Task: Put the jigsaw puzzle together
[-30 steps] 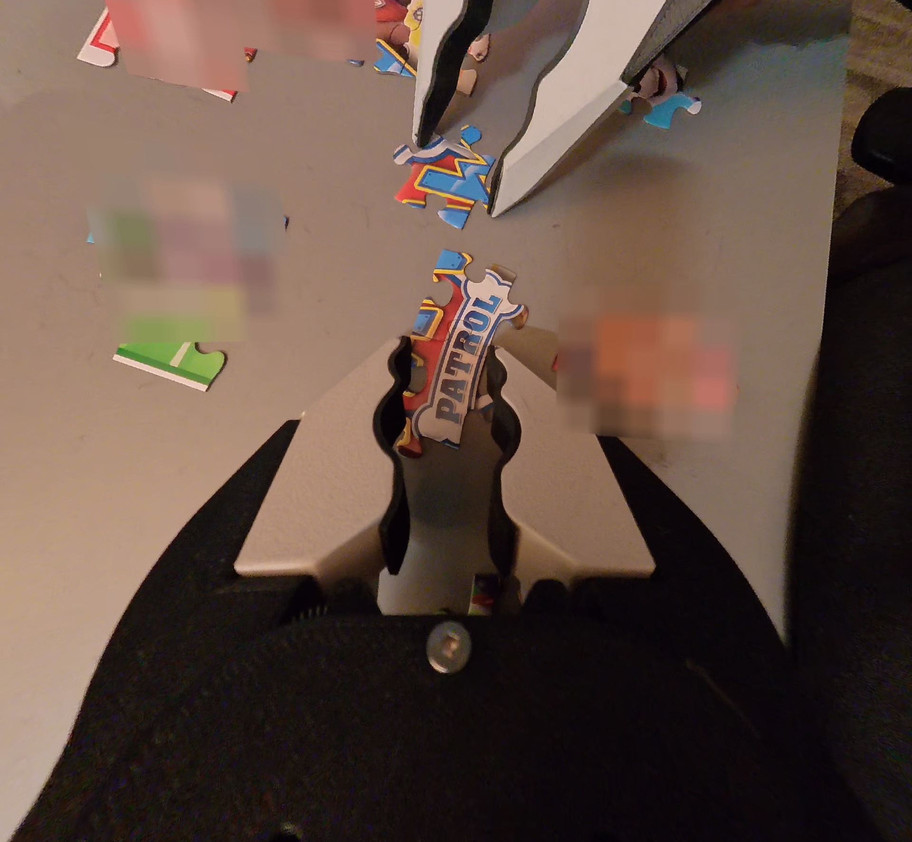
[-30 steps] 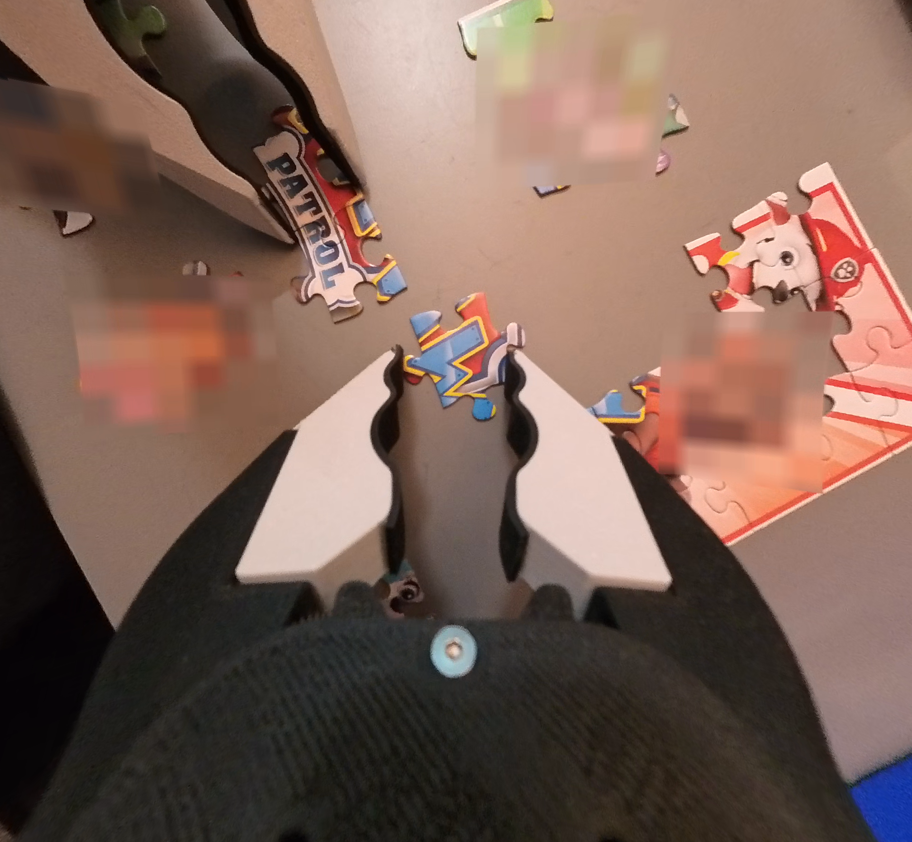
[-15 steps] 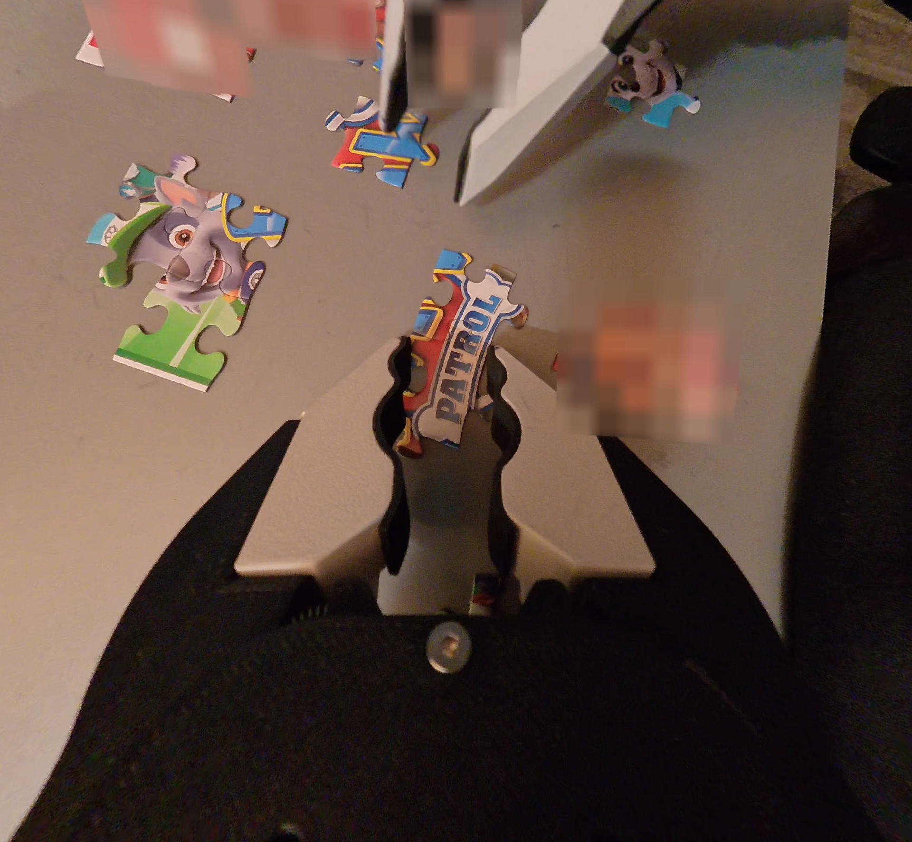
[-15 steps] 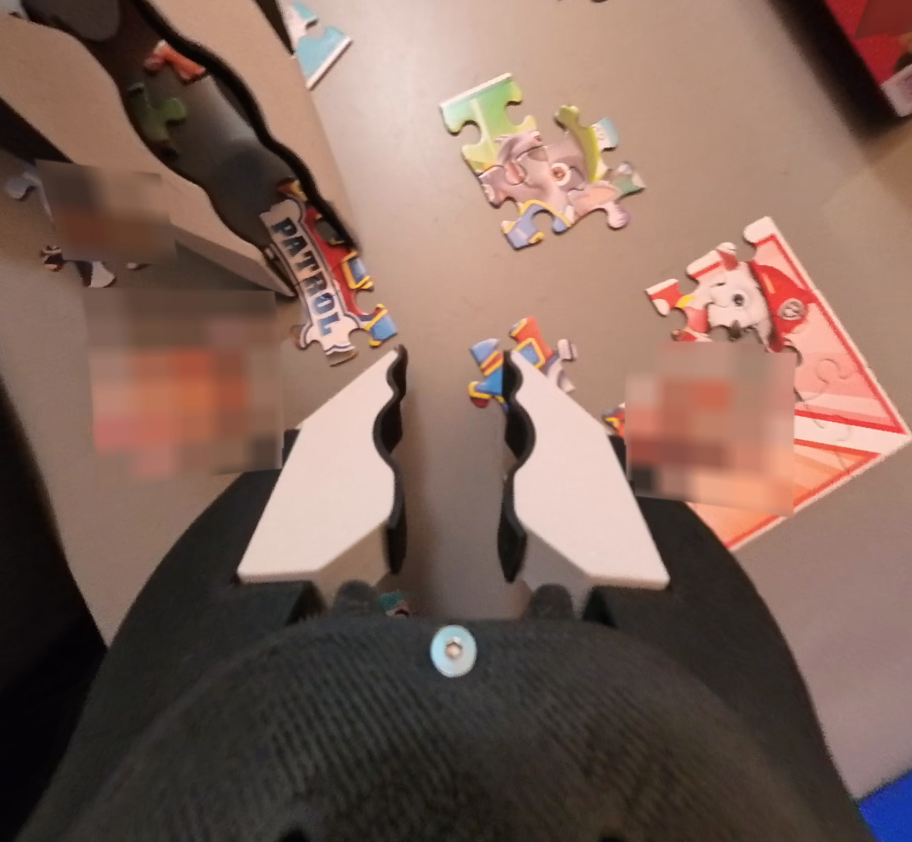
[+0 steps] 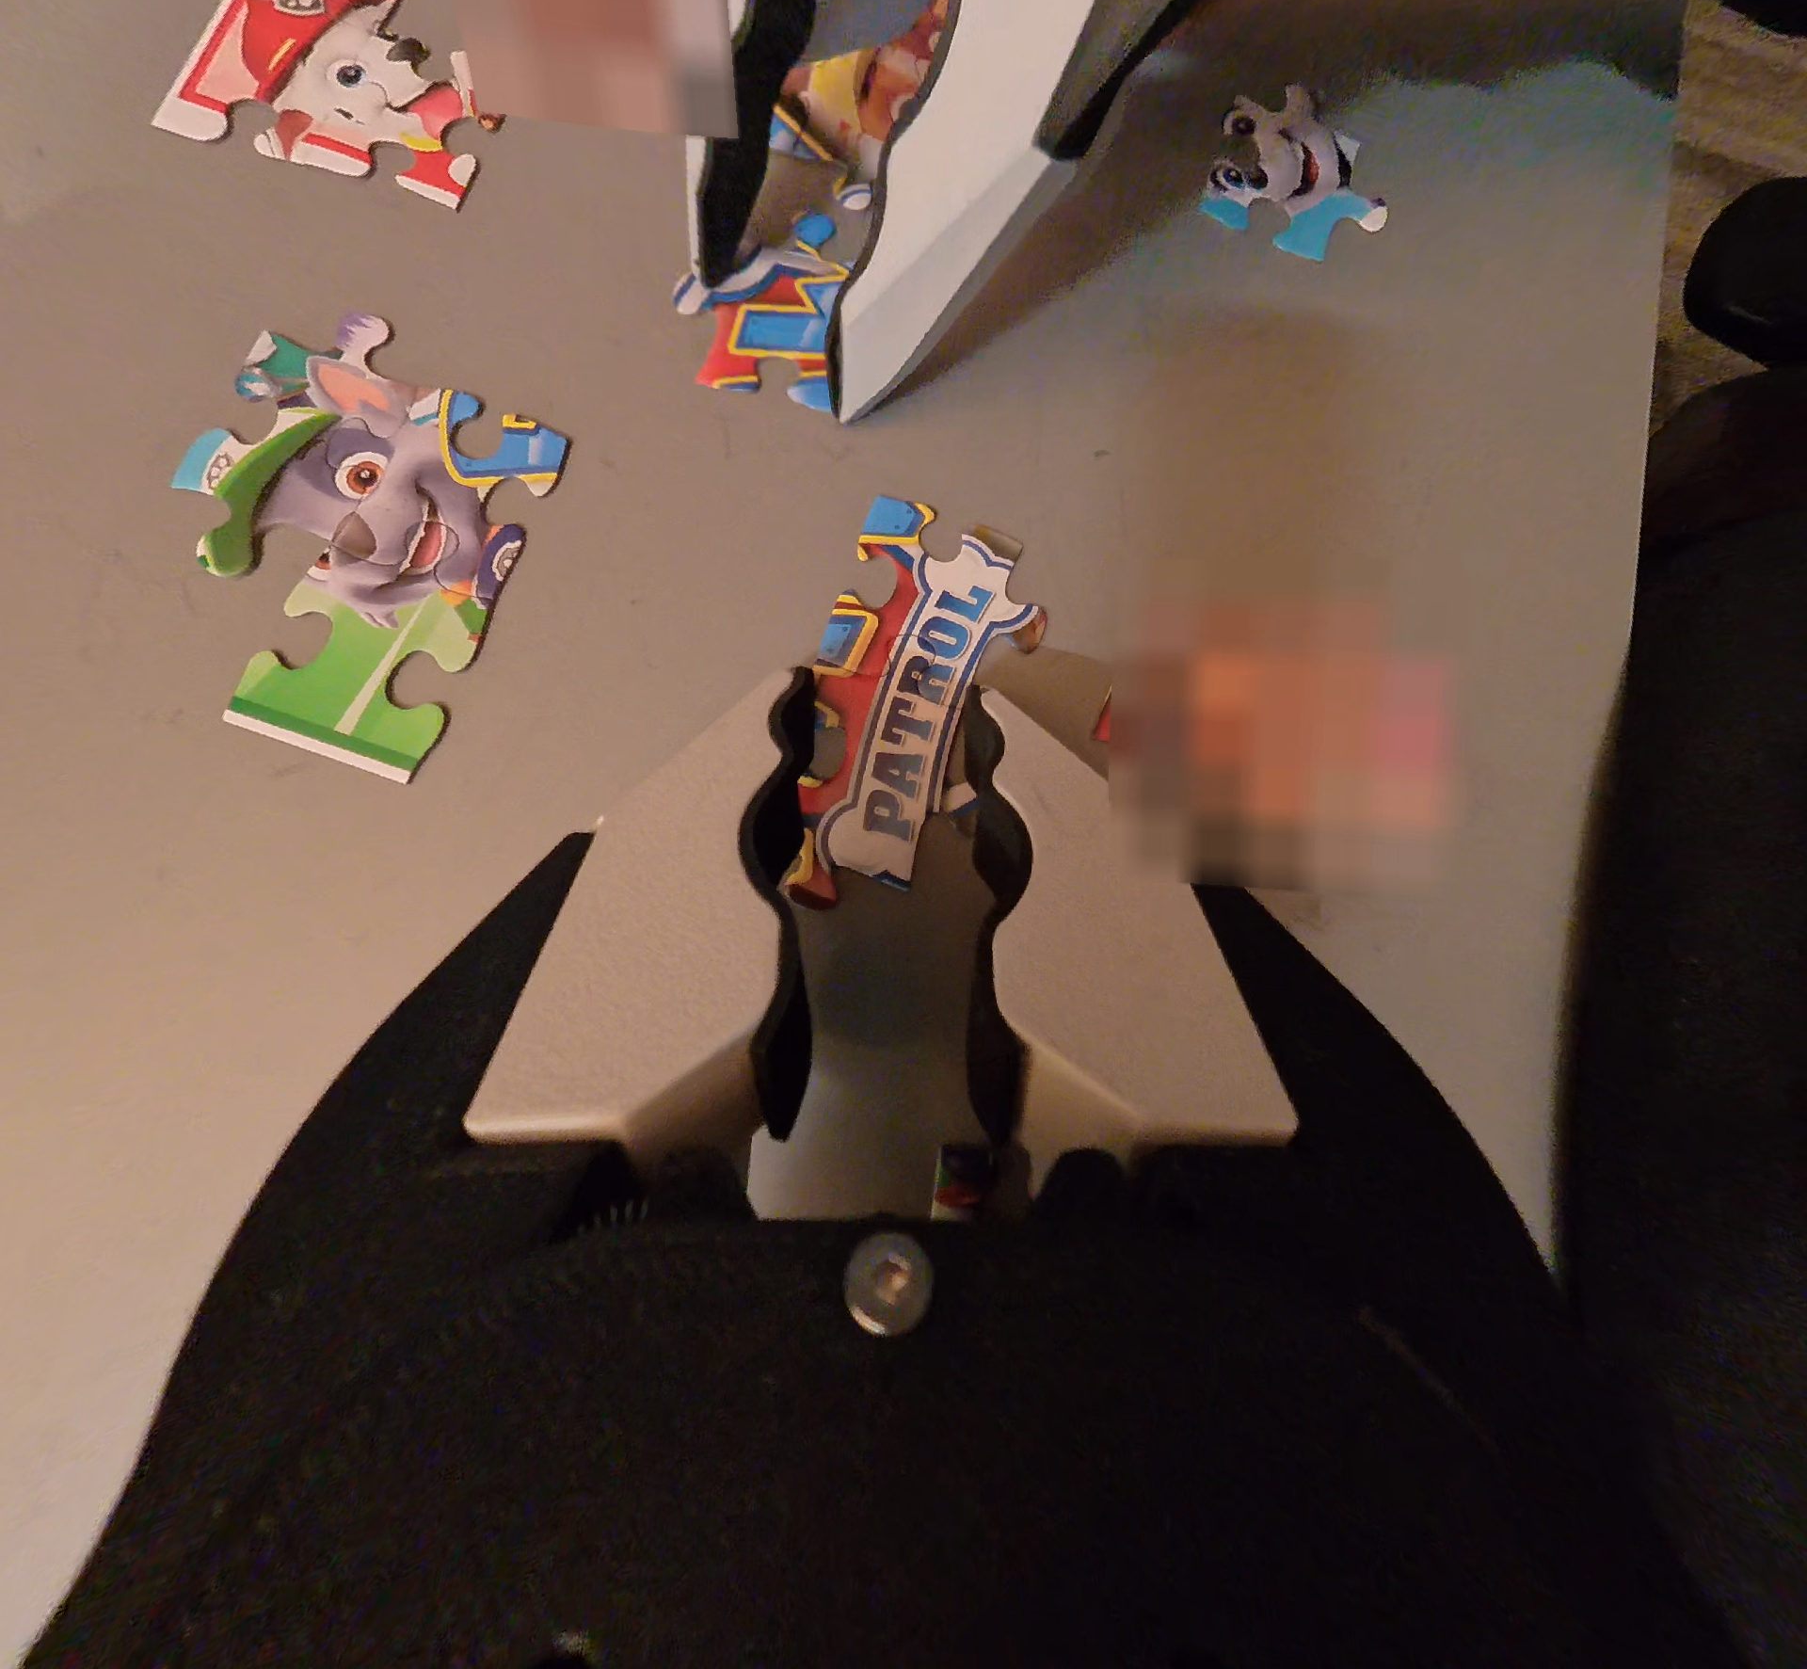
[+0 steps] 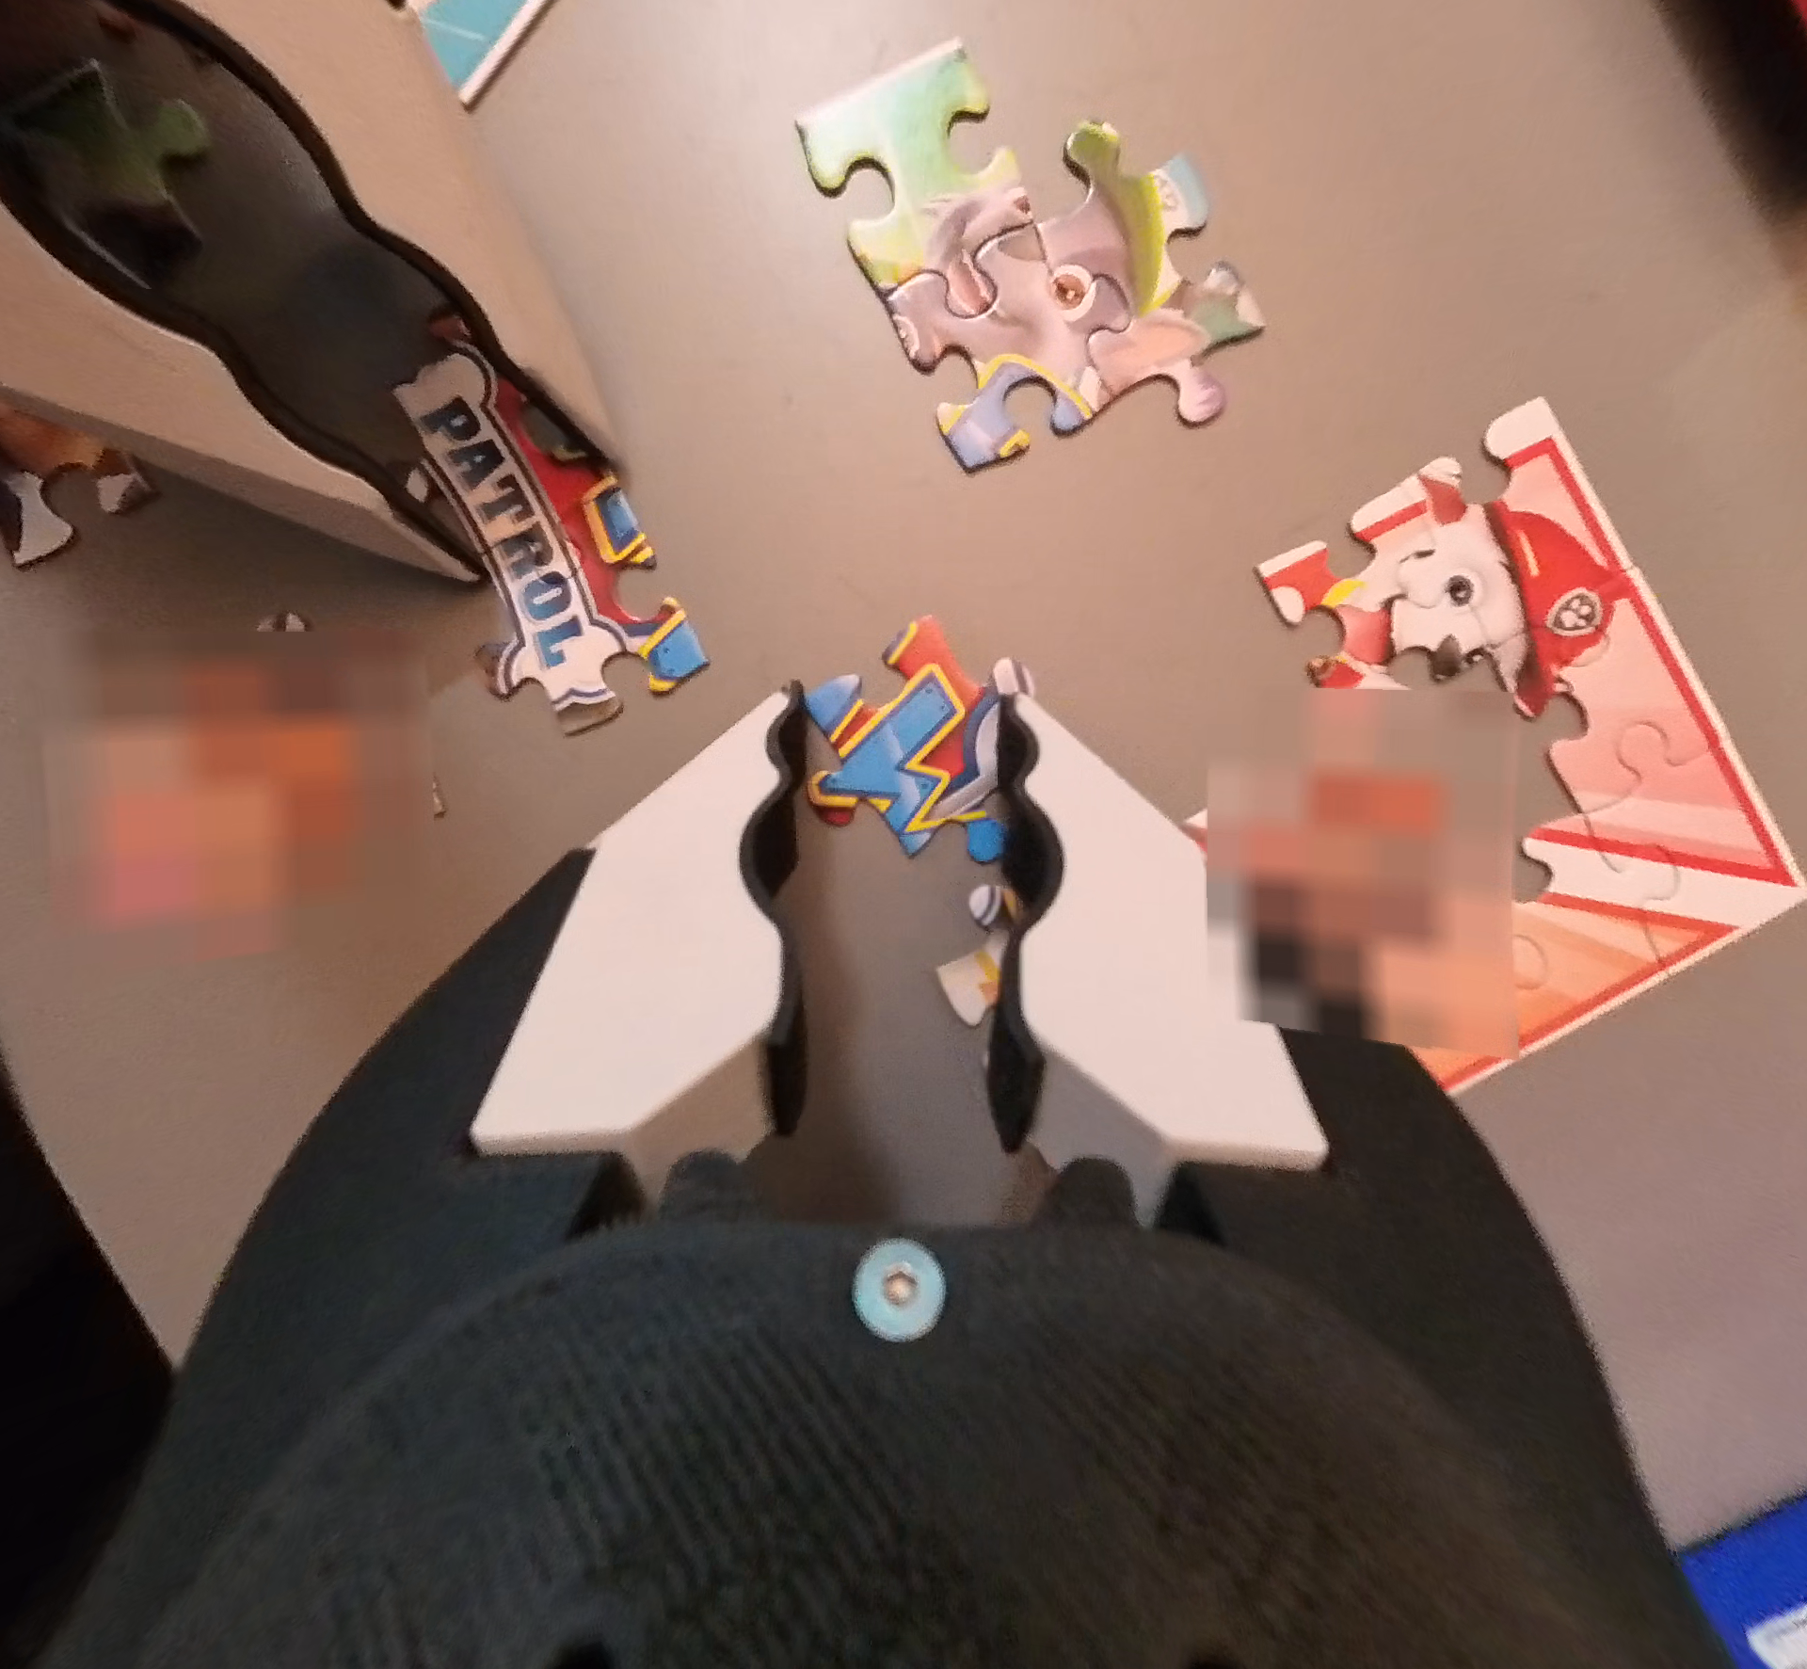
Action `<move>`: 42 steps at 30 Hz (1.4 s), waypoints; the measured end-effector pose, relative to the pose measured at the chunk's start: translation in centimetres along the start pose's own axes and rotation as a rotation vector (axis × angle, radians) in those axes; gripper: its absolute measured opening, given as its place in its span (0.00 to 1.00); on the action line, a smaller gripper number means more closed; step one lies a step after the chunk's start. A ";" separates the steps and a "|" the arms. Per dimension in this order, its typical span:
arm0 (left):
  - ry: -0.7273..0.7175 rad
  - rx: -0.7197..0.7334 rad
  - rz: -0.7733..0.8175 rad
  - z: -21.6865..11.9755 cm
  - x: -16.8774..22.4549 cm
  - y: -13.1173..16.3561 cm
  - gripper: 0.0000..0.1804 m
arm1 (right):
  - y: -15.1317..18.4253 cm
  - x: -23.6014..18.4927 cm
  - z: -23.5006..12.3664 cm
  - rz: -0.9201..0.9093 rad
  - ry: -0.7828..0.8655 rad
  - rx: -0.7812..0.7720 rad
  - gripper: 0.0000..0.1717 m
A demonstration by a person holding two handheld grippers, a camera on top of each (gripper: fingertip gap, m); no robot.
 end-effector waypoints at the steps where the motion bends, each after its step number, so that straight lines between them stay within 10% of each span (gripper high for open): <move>1: 0.001 0.001 0.000 0.0 0.0 0.0 0.15 | -0.1 -0.1 0.0 0.000 0.002 -0.015 0.22; 9: -0.001 0.001 0.001 0.0 0.0 0.0 0.15 | -0.2 -0.3 -0.1 -0.013 0.011 -0.008 0.21; 10: -0.001 0.001 0.002 0.0 0.0 0.0 0.15 | -0.3 -0.6 -0.3 -0.033 -0.004 0.016 0.00; 11: -0.001 0.001 0.002 0.0 0.0 0.0 0.15 | -0.5 -0.7 -0.4 -0.041 0.012 0.042 0.00; 15: -0.001 0.001 0.001 0.0 0.0 0.0 0.15 | -0.2 -0.6 -0.5 -0.026 0.027 -0.018 0.14; 42: -0.057 0.046 -0.079 0.8 -1.6 -2.8 0.15 | 1.2 -0.1 -1.7 0.137 -0.015 0.189 0.21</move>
Point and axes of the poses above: each gripper's, where its closed fingertips meet, z out along the fingers, y out of its underside, x = y × z across the jaws, the point moved 6 cm from there along -z, back along the fingers, and after that the axes turned 3 degrees about z, right-handed, at the moved point
